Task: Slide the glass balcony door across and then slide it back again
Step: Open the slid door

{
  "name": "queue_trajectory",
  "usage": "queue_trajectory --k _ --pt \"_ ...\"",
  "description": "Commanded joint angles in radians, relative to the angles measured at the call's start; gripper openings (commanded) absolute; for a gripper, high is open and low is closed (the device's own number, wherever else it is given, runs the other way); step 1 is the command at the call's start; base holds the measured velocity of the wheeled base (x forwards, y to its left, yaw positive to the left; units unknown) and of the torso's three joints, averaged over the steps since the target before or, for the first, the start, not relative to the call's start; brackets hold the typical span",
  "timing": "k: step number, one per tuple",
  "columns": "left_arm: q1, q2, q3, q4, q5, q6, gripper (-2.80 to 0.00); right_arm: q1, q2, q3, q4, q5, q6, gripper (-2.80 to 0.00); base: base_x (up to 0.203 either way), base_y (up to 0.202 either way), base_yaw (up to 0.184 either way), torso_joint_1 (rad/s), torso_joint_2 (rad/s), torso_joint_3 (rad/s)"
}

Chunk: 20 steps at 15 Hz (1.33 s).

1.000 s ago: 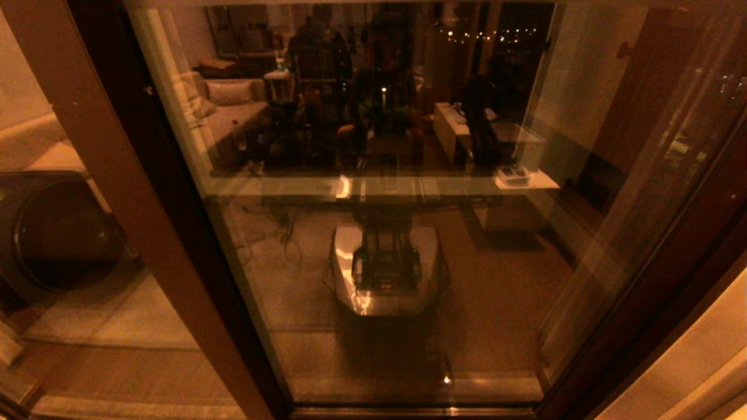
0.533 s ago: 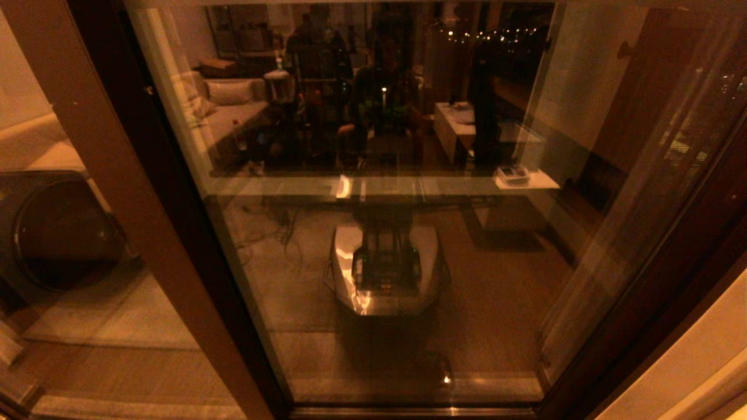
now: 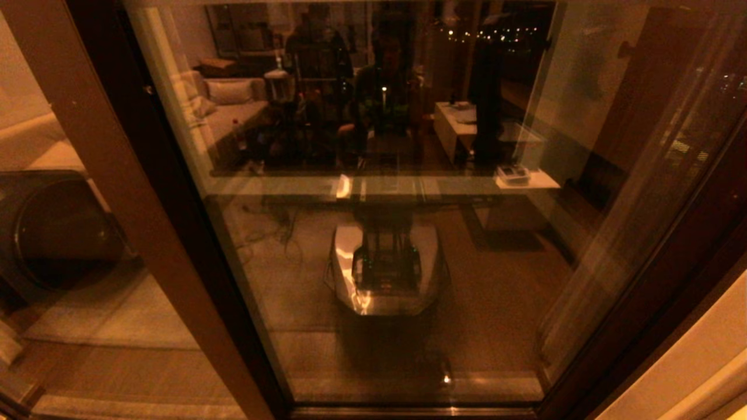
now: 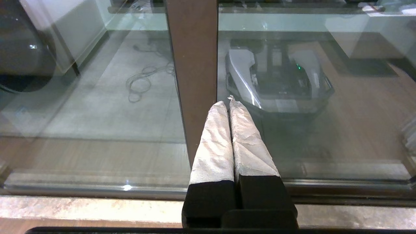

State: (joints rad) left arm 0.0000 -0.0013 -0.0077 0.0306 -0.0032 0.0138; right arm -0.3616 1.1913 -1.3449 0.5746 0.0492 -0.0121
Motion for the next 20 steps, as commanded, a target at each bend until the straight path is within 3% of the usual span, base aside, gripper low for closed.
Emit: queue_trajectory --k 1,3,4,6,8,10,18,19,20 --pt "0.000 -0.002 0.000 0.000 0.000 0.000 -2.80 -0.188 0.106 -0.053 0.002 0.219 -0.045 -2.80 0.000 0.000 0.000 0.000 0.00 0.000" --pt "0.000 -0.002 0.000 0.000 0.000 0.000 -2.80 -0.323 0.117 -0.069 0.002 0.484 -0.169 -2.80 0.000 0.000 0.000 0.000 0.00 0.000" --pt "0.000 -0.002 0.000 0.000 0.000 0.000 -2.80 -0.365 0.123 -0.091 0.000 0.570 -0.208 -2.80 0.000 0.000 0.000 0.000 0.00 0.000" --pt "0.000 -0.002 0.000 0.000 0.000 0.000 -2.80 -0.376 0.124 -0.072 -0.015 0.600 -0.227 -2.80 0.000 0.000 0.000 0.000 0.00 0.000" --pt "0.000 -0.002 0.000 0.000 0.000 0.000 -2.80 -0.389 0.164 -0.060 -0.141 0.611 -0.219 -2.80 0.000 0.000 0.000 0.000 0.00 0.000" --pt "0.000 -0.002 0.000 0.000 0.000 0.000 -2.80 -0.409 0.200 -0.054 -0.278 0.608 -0.152 -2.80 0.000 0.000 0.000 0.000 0.00 0.000" --pt "0.000 -0.002 0.000 0.000 0.000 0.000 -2.80 -0.405 0.252 -0.065 -0.298 0.577 -0.143 -2.80 0.000 0.000 0.000 0.000 0.00 0.000" --pt "0.000 -0.002 0.000 0.000 0.000 0.000 -2.80 -0.400 0.252 -0.064 -0.298 0.580 -0.144 0.00 0.000 0.000 0.000 0.000 0.00 0.000" --pt "0.000 -0.002 0.000 0.000 0.000 0.000 -2.80 -0.392 0.251 -0.060 -0.299 0.578 -0.145 0.00 0.000 0.000 0.000 0.000 0.00 0.000"
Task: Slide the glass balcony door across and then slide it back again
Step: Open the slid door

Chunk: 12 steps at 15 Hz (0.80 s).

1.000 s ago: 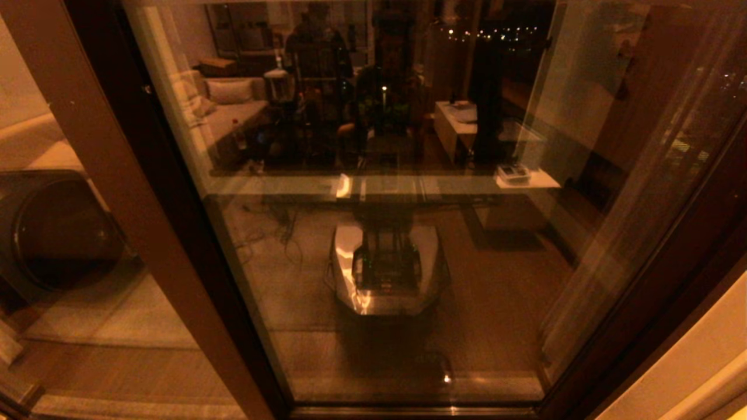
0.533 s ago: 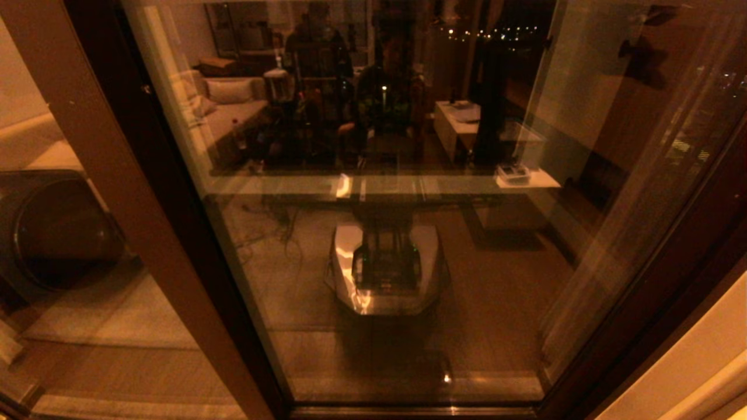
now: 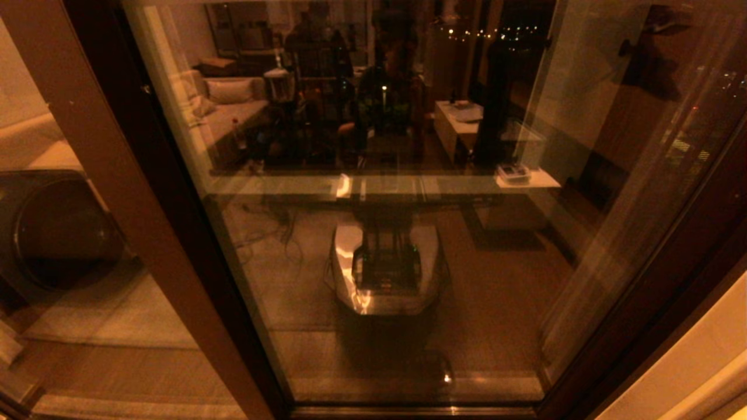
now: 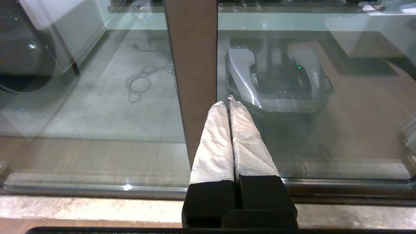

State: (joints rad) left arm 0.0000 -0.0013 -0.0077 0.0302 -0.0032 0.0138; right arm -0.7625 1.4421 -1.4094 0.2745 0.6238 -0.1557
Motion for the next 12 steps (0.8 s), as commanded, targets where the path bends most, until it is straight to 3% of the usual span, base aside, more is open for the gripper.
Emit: queue_trajectory --k 1,12 --pt "0.000 -0.002 0.000 0.000 0.000 0.000 -2.80 0.014 0.003 0.006 -0.001 0.000 -0.012 0.00 0.000 0.000 0.000 0.000 0.00 0.000" --pt "0.000 -0.002 0.000 0.000 0.000 0.000 -2.80 0.060 0.144 0.008 -0.114 0.012 -0.010 0.00 0.000 0.000 0.000 0.000 0.00 0.000"
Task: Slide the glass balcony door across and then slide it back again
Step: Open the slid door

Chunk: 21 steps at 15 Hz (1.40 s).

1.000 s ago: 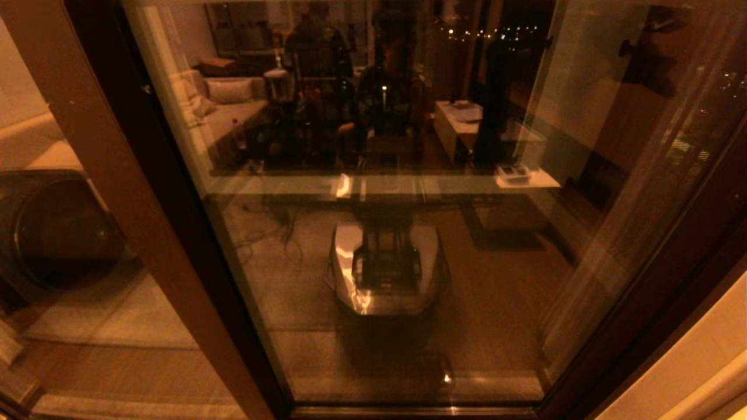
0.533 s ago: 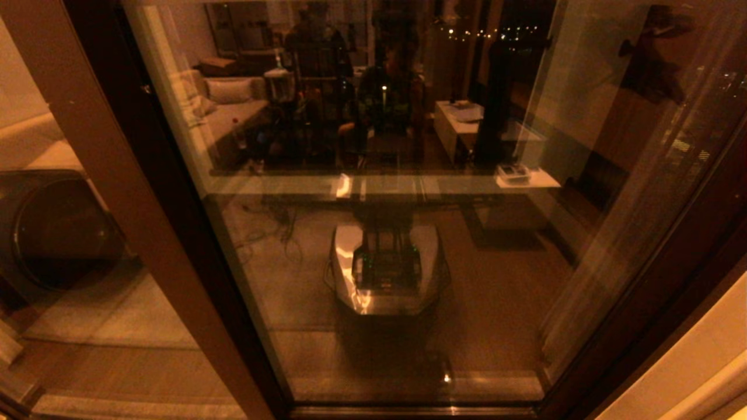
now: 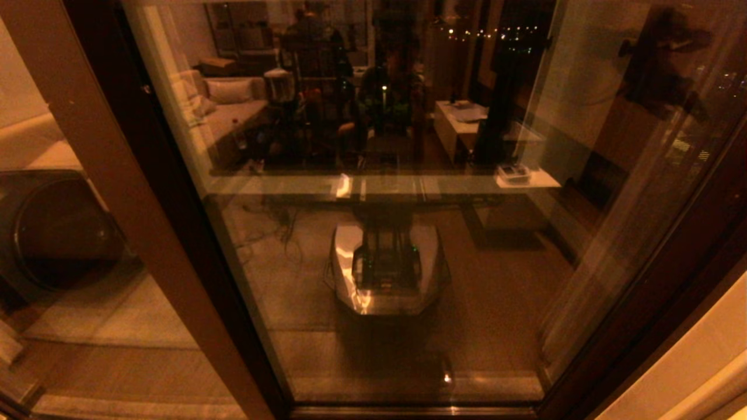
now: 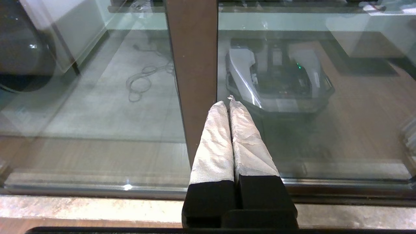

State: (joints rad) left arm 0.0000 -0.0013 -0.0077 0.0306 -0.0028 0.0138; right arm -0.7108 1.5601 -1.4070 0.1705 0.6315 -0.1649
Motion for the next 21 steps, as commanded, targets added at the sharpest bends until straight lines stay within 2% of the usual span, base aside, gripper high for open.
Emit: queue_trajectory --k 1,9,12,14,16,18,21 --pt "0.000 -0.002 0.000 0.000 0.000 0.000 -2.80 0.011 0.039 0.008 -0.024 0.004 -0.001 0.00 0.000 0.000 0.000 0.000 0.00 0.000" --pt "0.000 -0.002 0.000 0.000 0.000 0.000 -2.80 0.032 0.127 0.019 -0.171 -0.007 0.007 0.00 0.000 0.000 0.000 0.000 0.00 0.000" --pt "0.000 -0.002 0.000 0.000 0.000 0.000 -2.80 0.049 0.171 0.019 -0.279 -0.005 0.053 0.00 0.000 0.000 0.000 0.000 0.00 0.000" --pt "0.000 -0.002 0.000 0.000 0.000 0.000 -2.80 0.067 0.194 0.019 -0.375 -0.009 0.126 0.00 0.000 0.000 0.000 0.000 0.00 0.000" --pt "0.000 -0.002 0.001 0.000 0.000 0.000 -2.80 0.091 0.195 0.023 -0.381 -0.018 0.130 0.00 0.000 0.000 0.000 0.000 0.00 0.000" --pt "0.000 -0.002 0.000 0.000 0.000 0.000 -2.80 0.100 0.196 0.024 -0.382 -0.072 0.127 0.00 0.000 0.000 0.000 0.000 0.00 0.000" --pt "0.000 -0.003 0.000 0.000 0.000 0.000 -2.80 0.100 0.210 0.016 -0.384 -0.078 0.127 0.00 0.000 0.000 0.000 0.000 0.00 0.000"
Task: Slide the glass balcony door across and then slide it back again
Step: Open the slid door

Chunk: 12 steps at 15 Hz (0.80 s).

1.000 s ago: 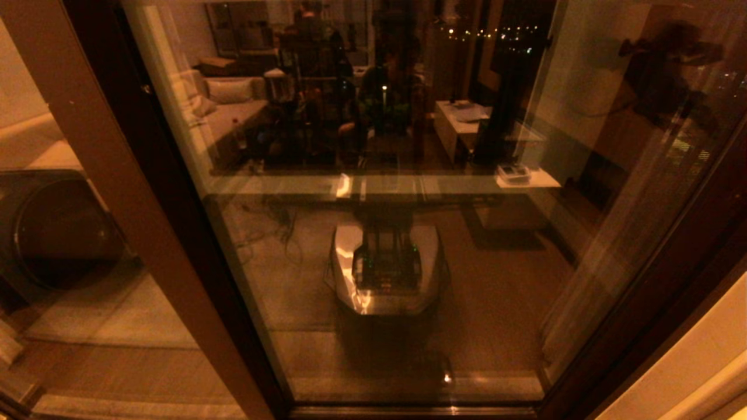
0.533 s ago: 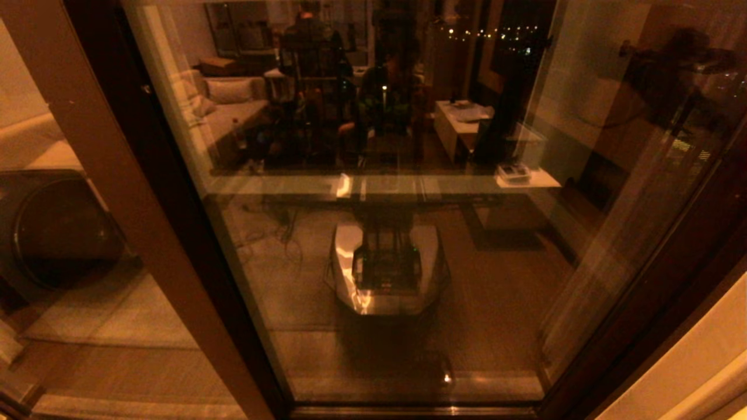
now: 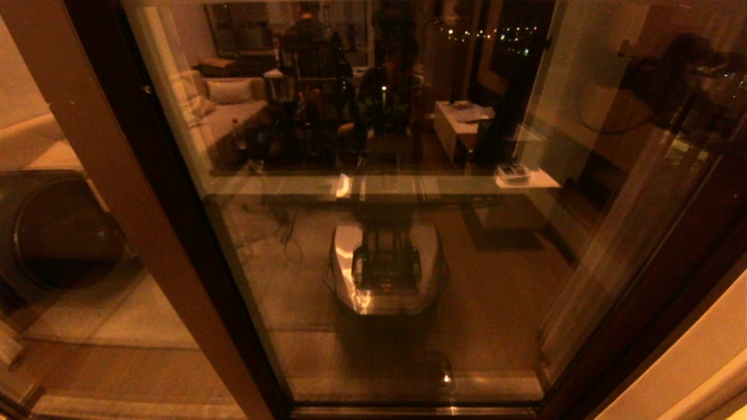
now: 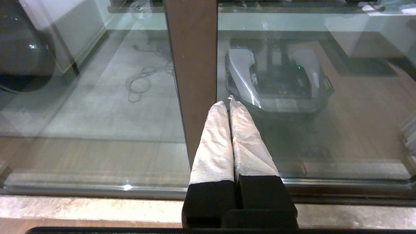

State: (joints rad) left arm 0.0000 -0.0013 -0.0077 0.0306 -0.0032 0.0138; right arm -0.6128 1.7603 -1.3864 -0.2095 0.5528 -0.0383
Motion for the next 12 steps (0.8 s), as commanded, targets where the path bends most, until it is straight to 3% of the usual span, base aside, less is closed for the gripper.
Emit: queue_trajectory --k 1,12 --pt "0.000 -0.002 0.001 0.000 0.000 0.000 -2.80 0.002 0.014 -0.004 -0.009 0.000 0.000 0.00 0.000 0.000 0.000 0.000 0.00 0.000" --pt "0.000 -0.002 0.000 0.000 0.000 0.000 -2.80 0.054 -0.027 0.039 -0.024 0.009 0.051 0.00 0.000 0.000 0.000 0.000 0.00 0.000"
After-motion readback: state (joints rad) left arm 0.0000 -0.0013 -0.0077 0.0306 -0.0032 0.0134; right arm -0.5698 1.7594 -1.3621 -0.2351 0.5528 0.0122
